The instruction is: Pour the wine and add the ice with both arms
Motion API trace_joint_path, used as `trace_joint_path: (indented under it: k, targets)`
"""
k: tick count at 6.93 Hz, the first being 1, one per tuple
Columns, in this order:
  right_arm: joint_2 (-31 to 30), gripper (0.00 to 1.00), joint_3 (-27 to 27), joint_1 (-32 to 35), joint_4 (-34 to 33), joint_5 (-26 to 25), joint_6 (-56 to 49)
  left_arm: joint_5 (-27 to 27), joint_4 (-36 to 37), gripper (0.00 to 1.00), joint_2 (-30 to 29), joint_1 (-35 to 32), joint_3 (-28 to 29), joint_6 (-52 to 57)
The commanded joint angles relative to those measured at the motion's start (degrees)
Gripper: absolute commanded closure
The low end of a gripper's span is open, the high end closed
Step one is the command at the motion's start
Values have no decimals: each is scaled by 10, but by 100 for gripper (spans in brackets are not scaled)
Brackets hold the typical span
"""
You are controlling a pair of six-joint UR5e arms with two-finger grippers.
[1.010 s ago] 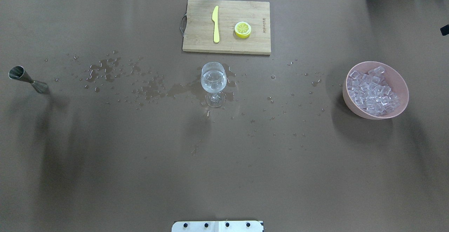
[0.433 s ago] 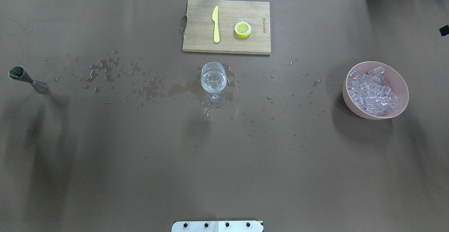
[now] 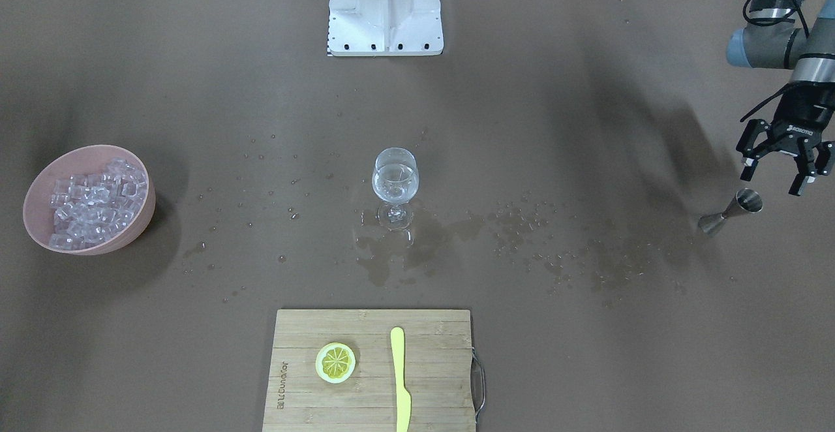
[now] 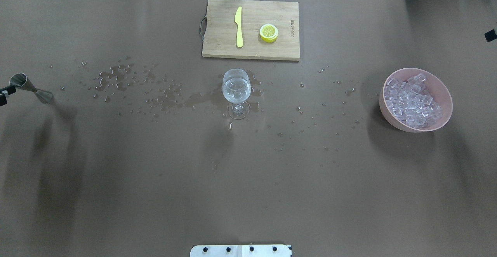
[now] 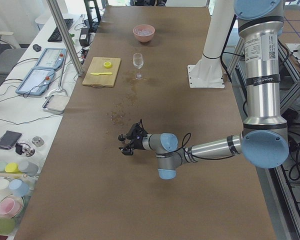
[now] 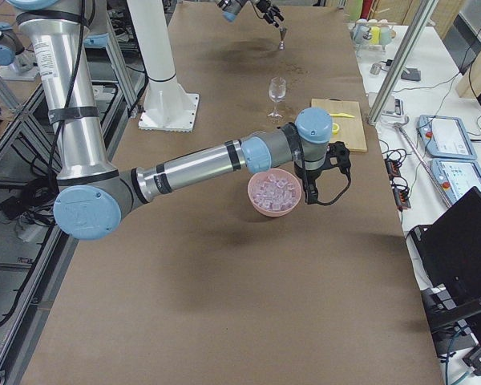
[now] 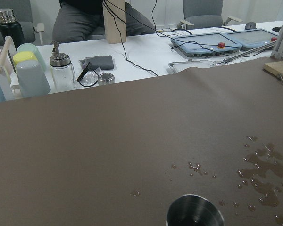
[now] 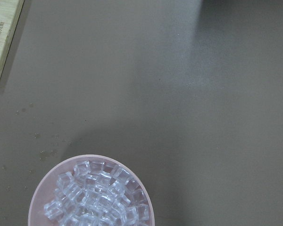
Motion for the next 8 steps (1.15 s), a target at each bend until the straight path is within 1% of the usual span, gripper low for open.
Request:
trace_joint_path:
  k: [1, 2, 5, 8]
  targets:
    - [-2, 0, -2, -2, 0, 0, 0, 34, 1, 8, -1, 28, 3, -2]
    - [-2, 0, -1, -2, 0, 0, 0, 39, 2, 8, -3, 28, 5, -2]
    - [-4, 0, 1, -2, 0, 1, 0, 101, 0, 8, -58, 68, 71, -1]
    - [-5, 0, 7, -2, 0, 2, 1, 135, 2, 10, -75, 99, 84, 0]
